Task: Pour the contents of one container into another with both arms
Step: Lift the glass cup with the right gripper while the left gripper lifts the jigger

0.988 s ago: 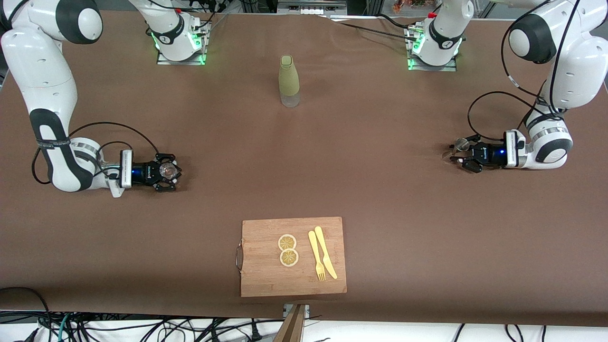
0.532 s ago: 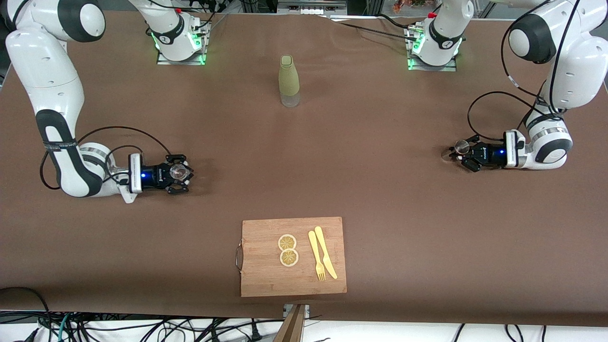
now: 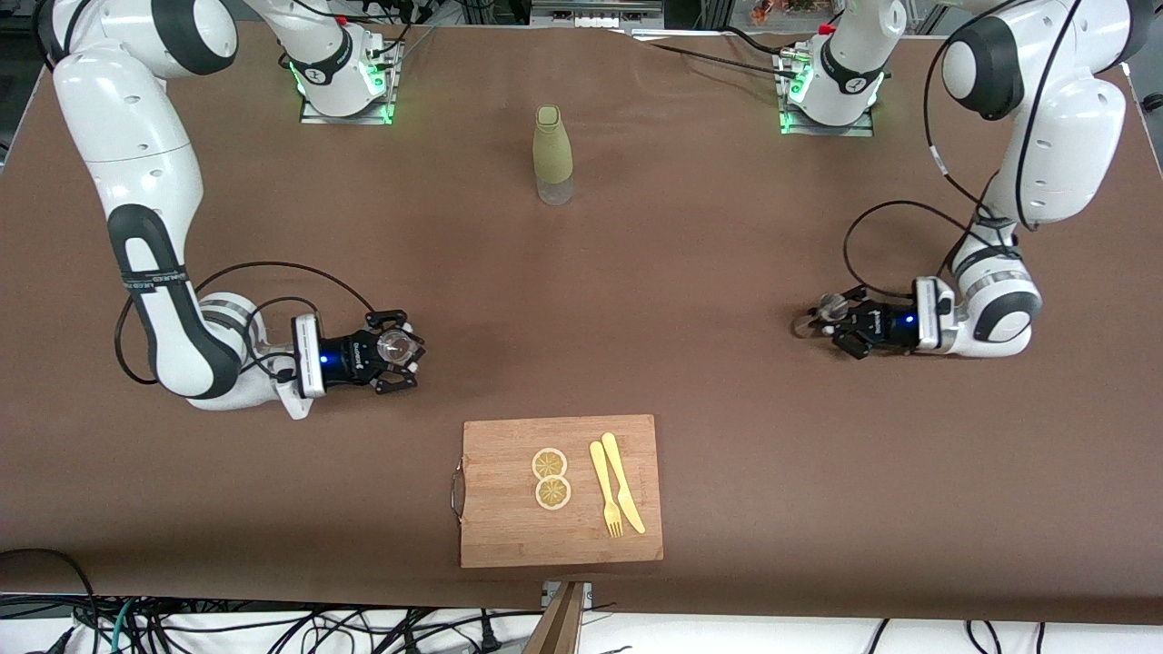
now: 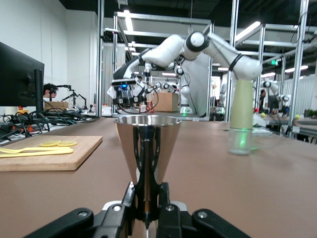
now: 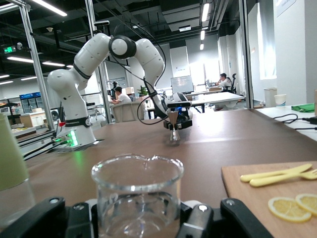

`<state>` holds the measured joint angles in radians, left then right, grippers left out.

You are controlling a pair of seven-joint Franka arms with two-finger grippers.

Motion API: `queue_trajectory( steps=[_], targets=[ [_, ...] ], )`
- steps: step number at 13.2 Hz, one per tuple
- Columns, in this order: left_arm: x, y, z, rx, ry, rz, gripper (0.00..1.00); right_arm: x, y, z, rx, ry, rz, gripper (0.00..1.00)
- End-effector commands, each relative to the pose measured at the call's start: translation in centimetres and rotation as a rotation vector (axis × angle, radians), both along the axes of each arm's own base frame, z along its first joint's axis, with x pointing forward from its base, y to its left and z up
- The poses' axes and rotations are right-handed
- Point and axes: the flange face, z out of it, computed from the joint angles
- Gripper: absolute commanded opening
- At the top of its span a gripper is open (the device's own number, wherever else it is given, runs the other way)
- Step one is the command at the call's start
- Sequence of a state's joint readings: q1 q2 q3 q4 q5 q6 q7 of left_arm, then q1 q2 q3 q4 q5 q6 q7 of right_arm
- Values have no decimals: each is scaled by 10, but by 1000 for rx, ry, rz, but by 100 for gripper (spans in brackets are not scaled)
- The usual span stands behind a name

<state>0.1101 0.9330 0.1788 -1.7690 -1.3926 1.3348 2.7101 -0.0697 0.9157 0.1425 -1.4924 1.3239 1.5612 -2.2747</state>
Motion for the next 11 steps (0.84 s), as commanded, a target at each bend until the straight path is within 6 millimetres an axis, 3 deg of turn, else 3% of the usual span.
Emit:
queue_trajectory(
  steps=[1,4,9,11],
  targets=[
    [19,-52,7,3,-38,65,0,12,39,36,-52,-39,-40,0],
    [35,-115,5,19,-11,152,0,15,91,76,-174,-7,-73,0],
    [38,-200,9,44,28,216,0,0,172,77,-337,-27,-155,0],
    [36,-222,11,47,53,242,0,-1,201,90,-373,-29,-194,0]
  ],
)
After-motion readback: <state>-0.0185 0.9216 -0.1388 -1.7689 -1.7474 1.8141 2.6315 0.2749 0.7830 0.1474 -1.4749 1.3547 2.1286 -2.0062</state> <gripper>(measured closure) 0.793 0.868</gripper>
